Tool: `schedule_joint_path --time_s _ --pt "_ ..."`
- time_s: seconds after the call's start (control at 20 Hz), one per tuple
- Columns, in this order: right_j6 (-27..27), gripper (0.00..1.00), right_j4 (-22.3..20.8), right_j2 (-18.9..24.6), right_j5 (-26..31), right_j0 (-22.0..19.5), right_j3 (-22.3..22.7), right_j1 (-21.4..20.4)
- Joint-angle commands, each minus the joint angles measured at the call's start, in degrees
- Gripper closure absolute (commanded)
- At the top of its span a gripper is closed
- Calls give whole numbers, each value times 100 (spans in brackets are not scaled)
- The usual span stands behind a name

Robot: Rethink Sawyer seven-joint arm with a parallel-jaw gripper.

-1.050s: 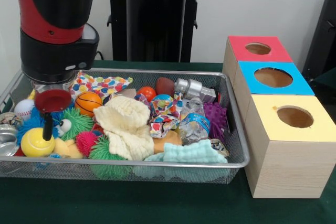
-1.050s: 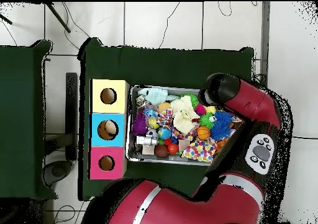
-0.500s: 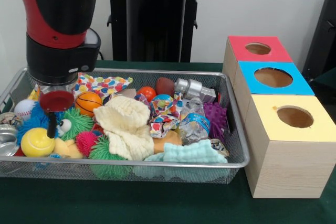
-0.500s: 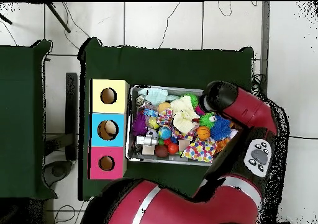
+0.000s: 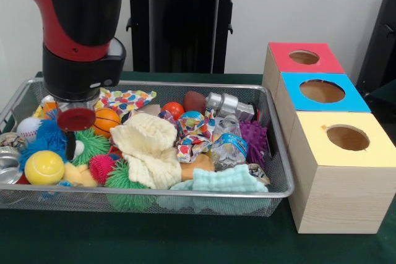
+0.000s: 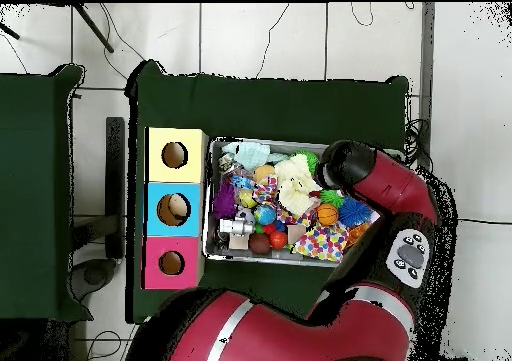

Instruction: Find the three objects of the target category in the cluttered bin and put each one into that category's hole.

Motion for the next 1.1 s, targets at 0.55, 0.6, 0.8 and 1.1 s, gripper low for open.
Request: schedule_joint_path --time_s 0.55,0.6,0.8,1.1 --pt "1055 0 385 662 -359 26 -156 454" --pt "1030 0 388 681 -371 25 -153 457" --pt "977 0 374 716 -529 53 -275 651" --pt "1083 0 433 718 -608 173 -310 796"
